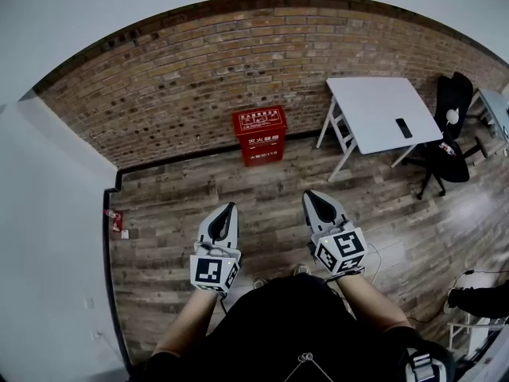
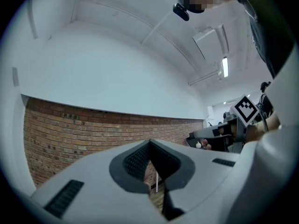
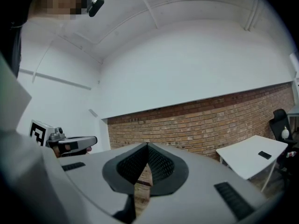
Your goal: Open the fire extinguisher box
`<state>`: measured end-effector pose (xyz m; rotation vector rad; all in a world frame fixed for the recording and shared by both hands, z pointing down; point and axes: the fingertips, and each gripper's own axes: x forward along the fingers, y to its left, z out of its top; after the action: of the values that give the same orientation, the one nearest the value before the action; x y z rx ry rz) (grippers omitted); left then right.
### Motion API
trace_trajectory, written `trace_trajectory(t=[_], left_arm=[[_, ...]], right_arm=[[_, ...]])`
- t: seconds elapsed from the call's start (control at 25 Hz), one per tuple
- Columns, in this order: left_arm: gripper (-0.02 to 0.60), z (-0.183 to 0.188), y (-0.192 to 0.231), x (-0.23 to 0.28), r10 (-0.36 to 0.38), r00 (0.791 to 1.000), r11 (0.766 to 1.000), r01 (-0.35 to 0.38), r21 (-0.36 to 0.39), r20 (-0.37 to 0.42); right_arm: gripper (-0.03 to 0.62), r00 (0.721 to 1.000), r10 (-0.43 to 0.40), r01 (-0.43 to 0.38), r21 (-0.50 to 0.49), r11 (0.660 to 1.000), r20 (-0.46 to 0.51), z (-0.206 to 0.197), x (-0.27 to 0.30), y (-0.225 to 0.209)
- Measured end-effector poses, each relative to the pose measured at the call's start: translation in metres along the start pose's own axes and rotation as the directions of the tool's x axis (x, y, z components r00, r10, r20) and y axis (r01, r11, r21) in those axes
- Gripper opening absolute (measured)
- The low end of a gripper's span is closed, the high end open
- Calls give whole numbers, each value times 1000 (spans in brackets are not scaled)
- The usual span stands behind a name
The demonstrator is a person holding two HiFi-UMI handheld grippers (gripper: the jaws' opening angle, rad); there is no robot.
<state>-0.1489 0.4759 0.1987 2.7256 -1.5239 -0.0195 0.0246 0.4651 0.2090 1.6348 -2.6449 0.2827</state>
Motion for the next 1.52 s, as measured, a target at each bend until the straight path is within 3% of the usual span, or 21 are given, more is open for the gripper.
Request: trace_trajectory(t=[0.36, 0.64, 0.84, 1.16, 1.36, 1.52], left_arm=[[51, -4, 32, -4, 7, 1000, 1000, -7, -12, -6], [51, -15, 58, 32, 39, 999, 999, -40, -16, -12], [51, -25, 87, 97, 81, 997, 997, -81, -11, -21], [51, -12, 138, 262, 163, 986, 987, -163, 6, -17], [51, 7, 176, 356, 243, 970, 970, -243, 15, -1], [51, 5, 201, 402, 293, 956, 956, -293, 7, -22]], right_arm=[[18, 996, -82, 81, 14, 997, 44, 9, 10, -4], [18, 997, -78, 78, 33, 996, 25, -4, 51, -35], [18, 998, -46, 45, 31, 999, 38, 3, 115, -83], [18, 997, 60, -60, 4, 998, 48, 54, 262, -193], [18, 992, 124, -124, -10, 992, 20, 81, 351, -257], [18, 985, 171, -171, -10, 985, -12, 83, 407, -288]])
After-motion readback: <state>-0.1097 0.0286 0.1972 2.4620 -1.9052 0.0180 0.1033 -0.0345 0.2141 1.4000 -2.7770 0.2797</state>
